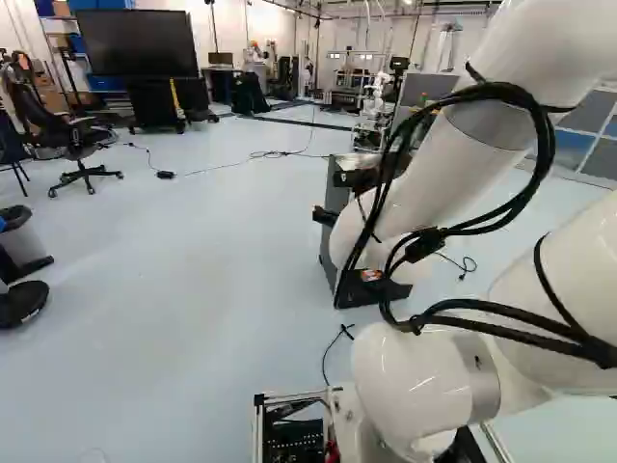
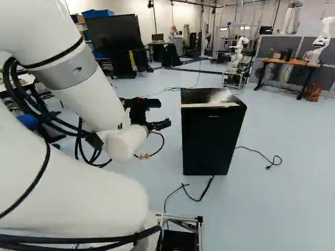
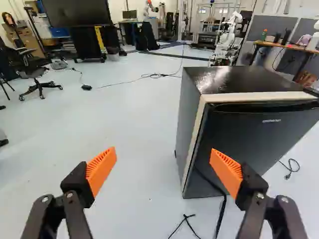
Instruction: Grab a drink from the fridge
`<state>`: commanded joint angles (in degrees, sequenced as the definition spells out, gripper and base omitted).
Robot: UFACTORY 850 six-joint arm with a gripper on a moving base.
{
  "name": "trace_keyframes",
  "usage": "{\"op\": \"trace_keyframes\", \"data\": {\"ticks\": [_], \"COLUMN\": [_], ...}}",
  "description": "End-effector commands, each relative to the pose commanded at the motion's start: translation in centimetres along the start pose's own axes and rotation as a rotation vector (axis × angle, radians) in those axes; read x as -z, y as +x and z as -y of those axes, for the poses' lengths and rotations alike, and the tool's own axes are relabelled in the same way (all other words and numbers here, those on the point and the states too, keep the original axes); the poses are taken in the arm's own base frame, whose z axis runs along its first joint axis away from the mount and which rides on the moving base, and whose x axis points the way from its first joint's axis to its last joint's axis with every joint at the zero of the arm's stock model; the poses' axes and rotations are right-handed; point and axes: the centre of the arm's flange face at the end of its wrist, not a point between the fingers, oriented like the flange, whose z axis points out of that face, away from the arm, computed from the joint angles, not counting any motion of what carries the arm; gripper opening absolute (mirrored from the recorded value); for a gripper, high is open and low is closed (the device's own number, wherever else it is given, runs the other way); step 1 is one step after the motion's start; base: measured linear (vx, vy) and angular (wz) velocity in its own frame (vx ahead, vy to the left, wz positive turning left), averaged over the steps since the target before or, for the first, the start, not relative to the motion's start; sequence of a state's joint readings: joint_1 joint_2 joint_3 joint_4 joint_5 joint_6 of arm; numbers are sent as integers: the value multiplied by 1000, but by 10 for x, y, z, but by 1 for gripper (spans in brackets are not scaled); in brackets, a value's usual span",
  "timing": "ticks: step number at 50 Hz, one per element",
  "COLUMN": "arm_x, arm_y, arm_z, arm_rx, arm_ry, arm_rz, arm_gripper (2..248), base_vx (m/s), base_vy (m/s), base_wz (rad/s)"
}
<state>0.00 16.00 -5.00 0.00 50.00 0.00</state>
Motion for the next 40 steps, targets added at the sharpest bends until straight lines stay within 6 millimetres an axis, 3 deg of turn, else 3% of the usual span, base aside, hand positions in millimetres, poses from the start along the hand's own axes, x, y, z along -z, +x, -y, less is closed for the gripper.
{"op": "trace_keyframes", "data": {"ticks": [40], "arm_x": [0], "arm_y": [0], "arm_z": [0], "arm_rx": [0], "arm_ry": [0], "arm_rz": [0], "arm_gripper": [247], "base_vx": [0], "base_vy": [0], "base_wz": [0]}}
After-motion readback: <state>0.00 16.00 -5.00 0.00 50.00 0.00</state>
